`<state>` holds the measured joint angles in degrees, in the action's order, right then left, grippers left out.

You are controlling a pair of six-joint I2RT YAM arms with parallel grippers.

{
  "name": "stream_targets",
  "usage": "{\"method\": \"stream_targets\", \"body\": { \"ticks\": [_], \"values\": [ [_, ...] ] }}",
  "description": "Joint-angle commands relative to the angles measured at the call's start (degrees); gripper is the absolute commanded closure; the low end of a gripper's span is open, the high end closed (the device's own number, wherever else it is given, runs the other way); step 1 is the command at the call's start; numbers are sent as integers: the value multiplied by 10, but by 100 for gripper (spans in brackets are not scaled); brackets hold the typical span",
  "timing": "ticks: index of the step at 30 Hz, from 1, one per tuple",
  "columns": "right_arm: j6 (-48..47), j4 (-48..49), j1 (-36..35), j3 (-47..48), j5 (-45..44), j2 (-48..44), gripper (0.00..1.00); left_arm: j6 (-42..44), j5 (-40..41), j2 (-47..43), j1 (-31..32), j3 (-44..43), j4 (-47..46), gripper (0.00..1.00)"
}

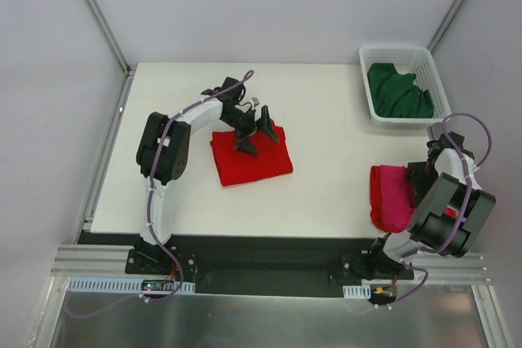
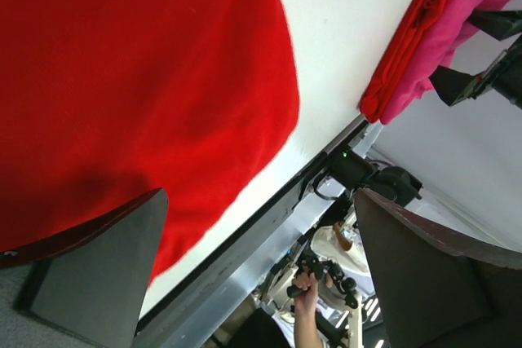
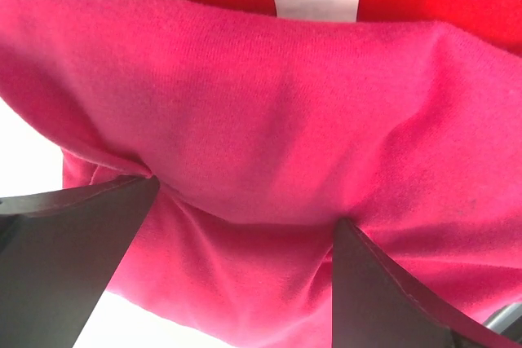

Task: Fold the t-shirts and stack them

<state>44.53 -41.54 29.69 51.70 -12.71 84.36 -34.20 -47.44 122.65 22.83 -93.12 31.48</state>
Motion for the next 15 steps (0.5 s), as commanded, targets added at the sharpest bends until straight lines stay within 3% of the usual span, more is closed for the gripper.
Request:
{"method": "stream_targets", "body": {
  "ticks": [1,8,15],
  "values": [
    [-23,0,16,-10,-7,8,4,-11,18,29,-1,-21,8,1],
    [-45,-2,22,6,-2,6,4,14,58,37,-2,15,27,1],
    [-57,27,22,-4,36,19,4,37,82,-1,-43,69,33,1]
  ]
}}
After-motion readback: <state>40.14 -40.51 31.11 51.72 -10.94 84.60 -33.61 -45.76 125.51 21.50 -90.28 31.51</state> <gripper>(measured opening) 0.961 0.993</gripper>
